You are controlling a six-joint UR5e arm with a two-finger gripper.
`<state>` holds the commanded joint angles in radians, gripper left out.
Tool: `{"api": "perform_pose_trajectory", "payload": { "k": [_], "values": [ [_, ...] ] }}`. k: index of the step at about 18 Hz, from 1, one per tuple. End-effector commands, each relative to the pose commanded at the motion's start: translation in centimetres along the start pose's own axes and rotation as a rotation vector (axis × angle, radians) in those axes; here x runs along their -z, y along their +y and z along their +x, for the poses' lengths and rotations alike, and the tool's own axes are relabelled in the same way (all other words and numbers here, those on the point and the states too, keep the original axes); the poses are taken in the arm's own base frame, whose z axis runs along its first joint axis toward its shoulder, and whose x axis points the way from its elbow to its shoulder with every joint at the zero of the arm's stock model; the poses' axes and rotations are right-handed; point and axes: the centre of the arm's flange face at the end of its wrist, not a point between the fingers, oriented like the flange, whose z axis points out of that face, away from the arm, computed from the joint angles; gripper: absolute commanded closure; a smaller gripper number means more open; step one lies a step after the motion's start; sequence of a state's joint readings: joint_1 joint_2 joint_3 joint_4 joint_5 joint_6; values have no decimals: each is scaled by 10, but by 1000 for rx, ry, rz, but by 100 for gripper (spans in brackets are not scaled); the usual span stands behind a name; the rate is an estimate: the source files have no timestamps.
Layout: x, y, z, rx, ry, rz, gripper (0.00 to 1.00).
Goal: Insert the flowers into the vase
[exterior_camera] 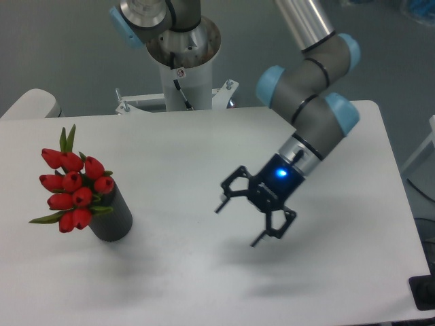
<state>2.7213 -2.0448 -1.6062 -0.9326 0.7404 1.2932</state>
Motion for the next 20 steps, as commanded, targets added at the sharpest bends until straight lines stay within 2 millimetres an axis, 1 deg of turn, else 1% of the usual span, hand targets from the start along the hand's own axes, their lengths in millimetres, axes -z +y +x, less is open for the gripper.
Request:
{"api": "perform_pose_trajectory", "payload": {
  "k": [4,7,8,9,11,13,15,17,20],
  "values": [
    [7,1,-10,-31,-70,-183,0],
    [7,7,-18,-61,-107,-305,0],
    [5,6,-19,-80,-114,-346,0],
    [-3,3,-20,-103,-117,-391,0],
    [-11,0,-23,-123,-102,-492,0],
    [-26,-7,-23,-226,-28,-626,0],
    [-32,-11,-25,-298,24,-742,0],
    [-36,-7,-31,-298,33,-761,0],
    [-39,-9,-43,-308,25,-776,0]
  ]
}}
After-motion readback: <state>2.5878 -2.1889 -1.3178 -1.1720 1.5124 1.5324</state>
